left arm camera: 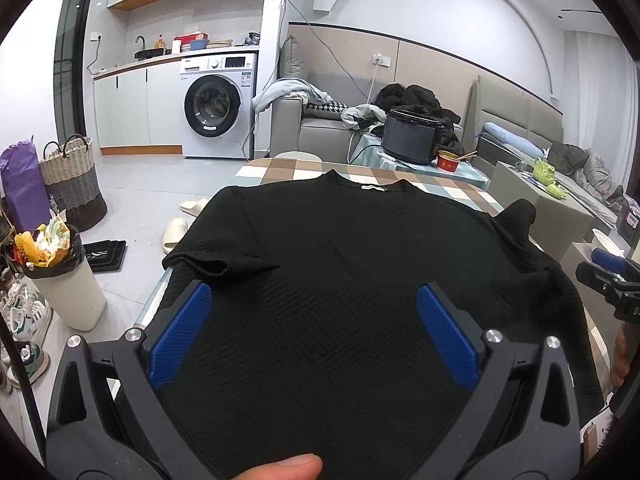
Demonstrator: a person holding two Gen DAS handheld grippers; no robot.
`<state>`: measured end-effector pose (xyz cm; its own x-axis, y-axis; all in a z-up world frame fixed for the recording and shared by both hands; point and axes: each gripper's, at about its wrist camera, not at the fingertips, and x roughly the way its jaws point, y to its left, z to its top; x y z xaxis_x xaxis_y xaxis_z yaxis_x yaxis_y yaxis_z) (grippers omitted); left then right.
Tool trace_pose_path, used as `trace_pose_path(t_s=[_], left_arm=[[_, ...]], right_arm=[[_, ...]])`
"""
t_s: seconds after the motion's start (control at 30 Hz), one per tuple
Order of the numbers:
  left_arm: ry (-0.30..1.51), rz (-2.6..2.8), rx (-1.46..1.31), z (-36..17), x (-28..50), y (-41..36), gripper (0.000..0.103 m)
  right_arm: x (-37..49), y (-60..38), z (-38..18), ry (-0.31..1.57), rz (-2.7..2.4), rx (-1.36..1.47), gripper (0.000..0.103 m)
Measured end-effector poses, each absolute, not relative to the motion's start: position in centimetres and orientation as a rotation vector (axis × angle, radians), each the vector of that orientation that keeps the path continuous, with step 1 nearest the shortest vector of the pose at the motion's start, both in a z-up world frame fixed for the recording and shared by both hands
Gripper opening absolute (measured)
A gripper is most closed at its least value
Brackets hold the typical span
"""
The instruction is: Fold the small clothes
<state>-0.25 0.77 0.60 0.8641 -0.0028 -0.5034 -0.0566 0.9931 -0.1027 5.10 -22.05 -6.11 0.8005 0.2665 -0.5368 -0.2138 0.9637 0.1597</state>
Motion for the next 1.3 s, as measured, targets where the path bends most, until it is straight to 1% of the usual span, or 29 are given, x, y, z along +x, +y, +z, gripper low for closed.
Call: trace_pose_path(t_s=[1.3], left_arm=[[0.533,0.037,-0.125,0.59,-0.26,1.34,0.102]], right_arm=[[5.15,-22.25,-6.71,0.598,0.242,0.099,0.103]])
